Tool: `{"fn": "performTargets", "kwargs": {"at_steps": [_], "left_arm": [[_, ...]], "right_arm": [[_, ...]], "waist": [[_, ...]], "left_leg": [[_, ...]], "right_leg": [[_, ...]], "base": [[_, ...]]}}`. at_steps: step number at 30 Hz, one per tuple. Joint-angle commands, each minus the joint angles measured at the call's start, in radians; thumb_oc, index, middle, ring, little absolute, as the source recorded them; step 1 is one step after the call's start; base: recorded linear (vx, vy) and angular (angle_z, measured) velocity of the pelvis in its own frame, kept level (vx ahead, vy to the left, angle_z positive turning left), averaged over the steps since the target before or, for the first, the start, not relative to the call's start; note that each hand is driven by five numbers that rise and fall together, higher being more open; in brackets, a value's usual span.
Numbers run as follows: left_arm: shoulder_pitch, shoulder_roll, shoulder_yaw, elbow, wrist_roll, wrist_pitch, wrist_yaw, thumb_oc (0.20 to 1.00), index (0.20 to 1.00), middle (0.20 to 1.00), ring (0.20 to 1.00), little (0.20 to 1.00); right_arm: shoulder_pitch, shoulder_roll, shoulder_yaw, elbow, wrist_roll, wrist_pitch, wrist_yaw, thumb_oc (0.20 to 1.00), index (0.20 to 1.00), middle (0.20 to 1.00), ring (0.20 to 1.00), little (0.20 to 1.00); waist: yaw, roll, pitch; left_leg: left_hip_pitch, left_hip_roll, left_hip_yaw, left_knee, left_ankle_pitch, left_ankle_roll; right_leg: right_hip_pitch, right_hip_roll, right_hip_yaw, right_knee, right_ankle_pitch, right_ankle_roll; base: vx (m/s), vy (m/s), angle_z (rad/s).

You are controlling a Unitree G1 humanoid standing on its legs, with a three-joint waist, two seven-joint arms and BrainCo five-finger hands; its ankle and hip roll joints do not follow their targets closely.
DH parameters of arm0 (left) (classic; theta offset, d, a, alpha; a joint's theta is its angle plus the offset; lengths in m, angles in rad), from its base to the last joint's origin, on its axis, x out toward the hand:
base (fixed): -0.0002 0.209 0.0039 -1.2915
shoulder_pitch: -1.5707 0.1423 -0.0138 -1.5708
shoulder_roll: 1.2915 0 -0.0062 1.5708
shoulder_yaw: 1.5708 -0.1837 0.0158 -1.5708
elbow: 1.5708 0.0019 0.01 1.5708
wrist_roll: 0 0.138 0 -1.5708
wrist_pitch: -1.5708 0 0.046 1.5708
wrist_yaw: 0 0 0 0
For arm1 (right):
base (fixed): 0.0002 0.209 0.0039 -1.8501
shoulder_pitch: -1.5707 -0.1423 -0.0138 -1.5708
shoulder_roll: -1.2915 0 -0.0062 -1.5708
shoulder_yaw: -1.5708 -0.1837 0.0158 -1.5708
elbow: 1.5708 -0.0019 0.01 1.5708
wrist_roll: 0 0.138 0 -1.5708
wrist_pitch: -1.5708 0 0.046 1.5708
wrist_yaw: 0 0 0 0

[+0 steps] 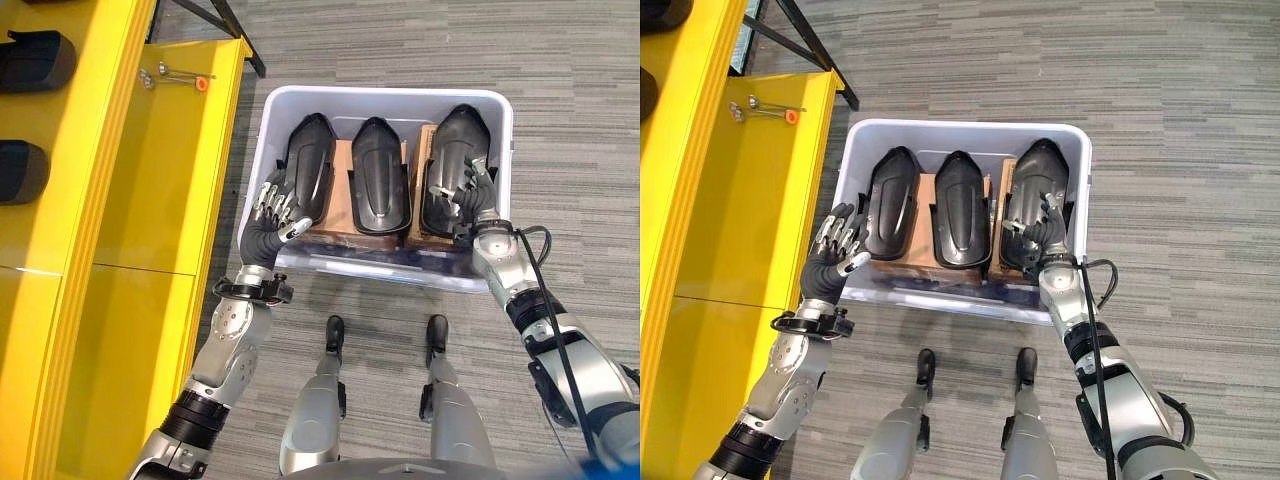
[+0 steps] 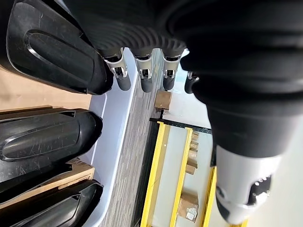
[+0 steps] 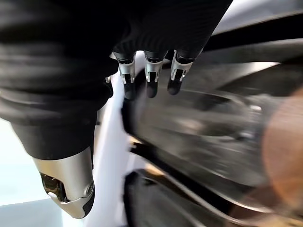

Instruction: Move parts from the plastic box to the shelf.

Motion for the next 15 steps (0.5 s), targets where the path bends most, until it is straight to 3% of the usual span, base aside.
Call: {"fn": "performTargets", "kwargs": {"at_steps": [1, 8, 15], "left_arm": [[-0.008, 0.043, -0.021, -0.059, -0.004, -0.049, -0.012, 1.0, 1.0, 1.0, 1.0, 1.0], [-0.013, 0.047, -0.037, -0.058, -0.004, -0.051, -0.008, 1.0, 1.0, 1.0, 1.0, 1.0], [-0.017, 0.048, -0.042, -0.058, -0.005, -0.056, -0.006, 1.0, 1.0, 1.0, 1.0, 1.0]], "right_arm": [[-0.056, 0.0, 0.006, 0.006, 0.036, -0.024, 0.001, 1.0, 1.0, 1.0, 1.0, 1.0], [-0.072, 0.017, 0.018, 0.14, 0.06, -0.008, 0.016, 1.0, 1.0, 1.0, 1.0, 1.0], [-0.097, 0.024, 0.064, 0.154, 0.037, 0.002, 0.042, 1.0, 1.0, 1.0, 1.0, 1.0]], "waist": [[0.002, -0.041, -0.012], [0.006, -0.034, -0.001], [0.013, -0.027, 0.004]], "left_leg": [[0.024, 0.04, 0.005, 0.004, 0.03, -0.025], [0.006, 0.035, 0.003, 0.004, 0.033, -0.024], [-0.013, 0.032, 0.001, 0.004, 0.042, -0.026]], "right_leg": [[0.0, -0.117, -0.003, 0.038, 0.021, 0.065], [-0.017, -0.121, 0.0, 0.037, 0.029, 0.067], [-0.037, -0.122, 0.0, 0.039, 0.032, 0.067]], "base": [[-0.03, 0.005, 0.03], [-0.02, 0.005, -0.01], [0.0, 0.0, 0.0]]}}
